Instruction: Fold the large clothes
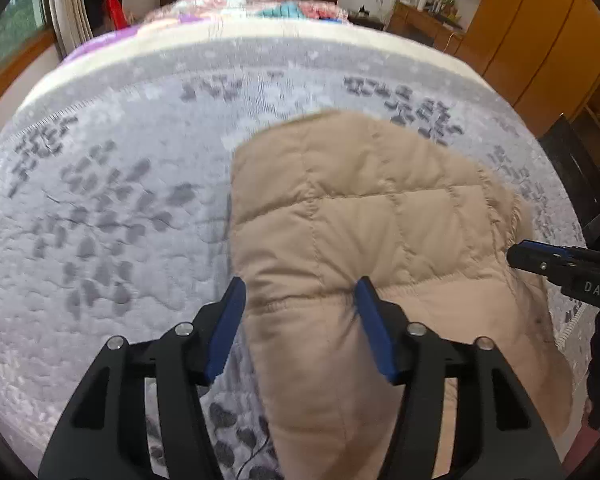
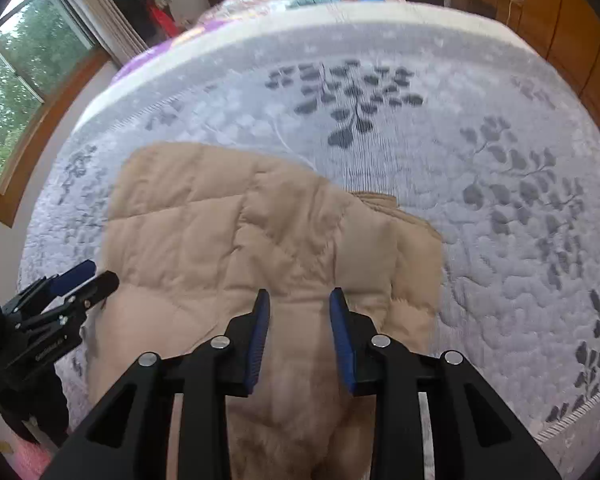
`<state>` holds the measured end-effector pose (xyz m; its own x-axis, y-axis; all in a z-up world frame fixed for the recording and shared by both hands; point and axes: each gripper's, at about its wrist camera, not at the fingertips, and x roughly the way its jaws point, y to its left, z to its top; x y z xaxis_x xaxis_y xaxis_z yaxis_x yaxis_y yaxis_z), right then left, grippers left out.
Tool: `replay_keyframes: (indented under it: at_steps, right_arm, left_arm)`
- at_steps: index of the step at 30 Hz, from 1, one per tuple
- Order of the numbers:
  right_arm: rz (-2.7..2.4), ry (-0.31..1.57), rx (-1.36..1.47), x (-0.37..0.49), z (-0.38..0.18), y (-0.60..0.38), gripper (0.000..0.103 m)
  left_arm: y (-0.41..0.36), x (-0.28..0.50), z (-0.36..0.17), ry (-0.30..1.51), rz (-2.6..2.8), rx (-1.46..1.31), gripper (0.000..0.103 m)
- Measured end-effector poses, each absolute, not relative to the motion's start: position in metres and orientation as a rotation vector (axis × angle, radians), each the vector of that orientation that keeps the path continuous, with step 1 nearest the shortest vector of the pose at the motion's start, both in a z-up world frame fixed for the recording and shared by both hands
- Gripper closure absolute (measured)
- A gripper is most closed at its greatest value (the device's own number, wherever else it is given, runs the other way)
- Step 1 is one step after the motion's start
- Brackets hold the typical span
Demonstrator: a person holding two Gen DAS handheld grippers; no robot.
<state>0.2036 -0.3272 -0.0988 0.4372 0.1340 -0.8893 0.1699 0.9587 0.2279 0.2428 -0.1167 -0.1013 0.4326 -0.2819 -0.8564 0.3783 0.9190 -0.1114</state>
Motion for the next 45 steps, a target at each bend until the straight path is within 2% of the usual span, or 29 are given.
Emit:
replay_keyframes:
  at_steps: [6, 17, 45]
  right_arm:
    - [0.057, 1.075, 0.225, 0.156, -0.067, -0.3, 0.071]
    - [0.11, 1.06, 0.2, 0.089, -0.076, -0.272, 0.071]
    - [0.143, 1.119, 0.249, 0.097, -0.139, -0.275, 0.071]
  left_arm:
    - [-0.104, 0.197, -0.071, 0.947, -0.428, 0.139, 0.047]
    - [-0.089, 0.124, -0.067, 0.833, -0.383, 0.166, 0.047]
    - [-0.097, 0.133, -0.133, 0.953, -0.43, 0.196, 0.044]
